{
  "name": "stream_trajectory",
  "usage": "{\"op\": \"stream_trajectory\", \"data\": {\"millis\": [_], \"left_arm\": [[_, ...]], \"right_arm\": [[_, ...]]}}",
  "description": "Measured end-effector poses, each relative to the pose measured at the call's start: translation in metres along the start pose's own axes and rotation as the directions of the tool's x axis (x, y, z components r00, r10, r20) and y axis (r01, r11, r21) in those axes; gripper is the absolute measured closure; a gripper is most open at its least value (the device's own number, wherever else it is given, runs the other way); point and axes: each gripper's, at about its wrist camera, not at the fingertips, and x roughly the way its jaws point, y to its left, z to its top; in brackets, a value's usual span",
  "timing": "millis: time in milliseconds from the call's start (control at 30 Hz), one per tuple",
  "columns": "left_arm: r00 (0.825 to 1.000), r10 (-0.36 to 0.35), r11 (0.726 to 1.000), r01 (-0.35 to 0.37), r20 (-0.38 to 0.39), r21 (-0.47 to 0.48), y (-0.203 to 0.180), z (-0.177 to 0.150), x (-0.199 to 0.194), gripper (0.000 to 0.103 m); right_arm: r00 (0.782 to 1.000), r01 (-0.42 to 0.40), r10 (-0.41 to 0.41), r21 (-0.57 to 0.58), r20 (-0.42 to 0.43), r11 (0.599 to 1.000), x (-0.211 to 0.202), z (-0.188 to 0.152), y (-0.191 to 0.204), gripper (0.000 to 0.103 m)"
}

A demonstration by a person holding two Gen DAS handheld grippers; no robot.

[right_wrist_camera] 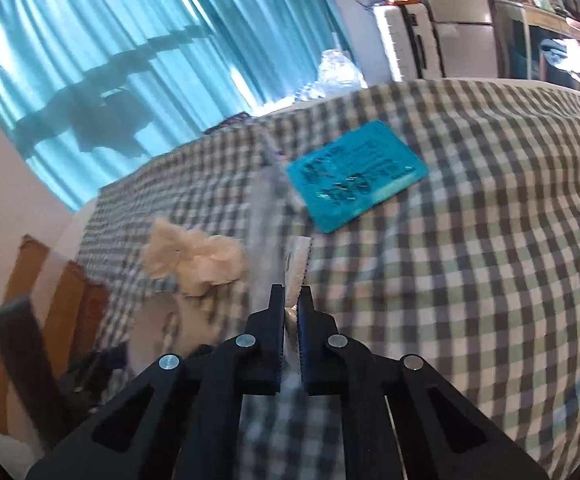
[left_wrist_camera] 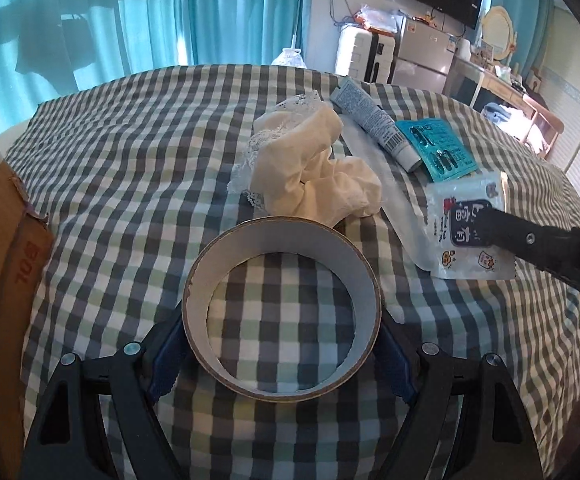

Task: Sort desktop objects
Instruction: 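Carry the cardboard ring with the left tool while the right tool carries the sachet to the box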

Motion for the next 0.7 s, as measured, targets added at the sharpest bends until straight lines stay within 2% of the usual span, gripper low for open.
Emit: {"op": "stream_trajectory", "data": {"millis": [67, 233, 400, 567, 700], "left_arm": [[1.000, 0.003, 1.000, -0.003, -0.001, -0.011, 0.005, -0.002, -0.004, 0.019], [1.000, -0.009, 0.999, 0.010, 0.006, -0.050, 0.022, -0.005, -0.023, 0.019], [0.999, 0.001, 1.000, 0.000, 0.033, -0.027, 0.027, 0.000, -0.059, 0.019], [0.999, 0.000, 1.000, 0.001, 0.046, -0.011, 0.021, 0.006, -0.104, 0.019], [0.998, -0.016, 1.000, 0.016, 0.065, -0.010, 0.016, 0.012, -0.153, 0.019]], "right_arm": [[1.000, 0.026, -0.027, -0.042, -0.007, 0.999, 0.005, 0.000, 0.013, 0.097], [0.996, 0.082, -0.084, -0.040, -0.039, 0.996, 0.020, 0.001, 0.017, 0.099], [0.992, 0.125, -0.127, -0.083, -0.020, 0.989, -0.018, -0.010, 0.033, 0.100], [0.987, 0.162, -0.163, -0.098, -0.002, 0.982, -0.074, -0.023, 0.041, 0.100], [0.987, 0.158, -0.156, -0.110, 0.029, 0.981, -0.123, -0.031, 0.060, 0.100]]}}
